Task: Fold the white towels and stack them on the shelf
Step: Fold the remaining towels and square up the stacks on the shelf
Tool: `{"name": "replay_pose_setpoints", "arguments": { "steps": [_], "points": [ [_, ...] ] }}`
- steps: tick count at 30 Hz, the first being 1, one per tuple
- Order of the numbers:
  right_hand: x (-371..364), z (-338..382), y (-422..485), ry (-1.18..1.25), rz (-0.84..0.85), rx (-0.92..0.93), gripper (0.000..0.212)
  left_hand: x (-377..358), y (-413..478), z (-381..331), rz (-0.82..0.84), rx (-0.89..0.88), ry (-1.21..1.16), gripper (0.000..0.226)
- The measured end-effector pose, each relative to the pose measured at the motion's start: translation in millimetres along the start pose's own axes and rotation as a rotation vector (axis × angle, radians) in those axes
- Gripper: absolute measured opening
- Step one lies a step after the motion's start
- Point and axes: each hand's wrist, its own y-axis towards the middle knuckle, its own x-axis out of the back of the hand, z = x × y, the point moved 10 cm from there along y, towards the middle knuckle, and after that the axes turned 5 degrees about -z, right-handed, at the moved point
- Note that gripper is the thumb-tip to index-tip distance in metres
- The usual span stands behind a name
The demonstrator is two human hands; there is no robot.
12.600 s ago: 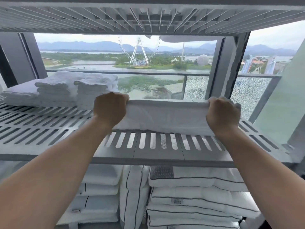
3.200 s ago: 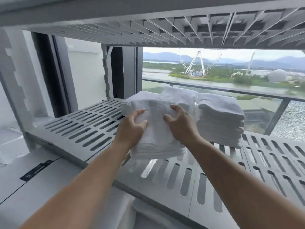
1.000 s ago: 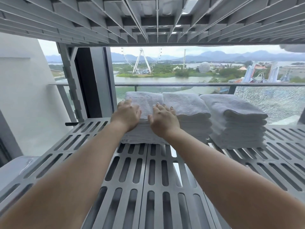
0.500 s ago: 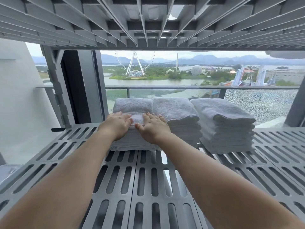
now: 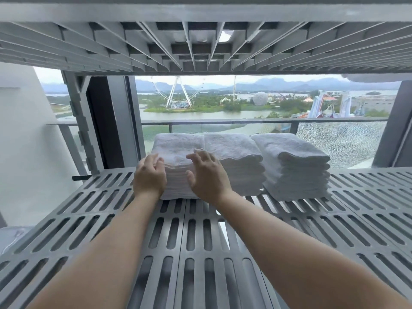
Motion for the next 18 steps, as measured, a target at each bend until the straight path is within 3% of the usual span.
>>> {"name": "replay_pose_setpoints", "arguments": {
  "steps": [6, 9, 12, 15, 18],
  "points": [
    [-56.4, 12.1, -4.4, -0.296, 0.180, 0.089, 0.111, -5.9, 12.8, 27.9, 0.028, 0.144, -0.185, 0.056],
    [-74.3, 6.2, -5.5, -0.360, 0.187, 0.046, 0.115, -19.6, 21.0, 42.5, 0.148, 0.139, -0.216, 0.068],
    [-82.3, 6.7, -5.8, -0.352, 0.139, -0.013, 0.110, -31.8, 29.5, 50.7, 0.279, 0.251, -0.490, 0.087],
    [-86.3, 3.5, -4.9, -0.351, 0.129, -0.040, 0.107, -51.2, 37.2, 50.5, 0.416, 0.326, -0.688, 0.081],
    [-90.2, -1.1, -3.9, -0.361, 0.127, -0.038, 0.103, -65.6, 37.5, 49.1, 0.437, 0.328, -0.742, 0.074]
  ]
}}
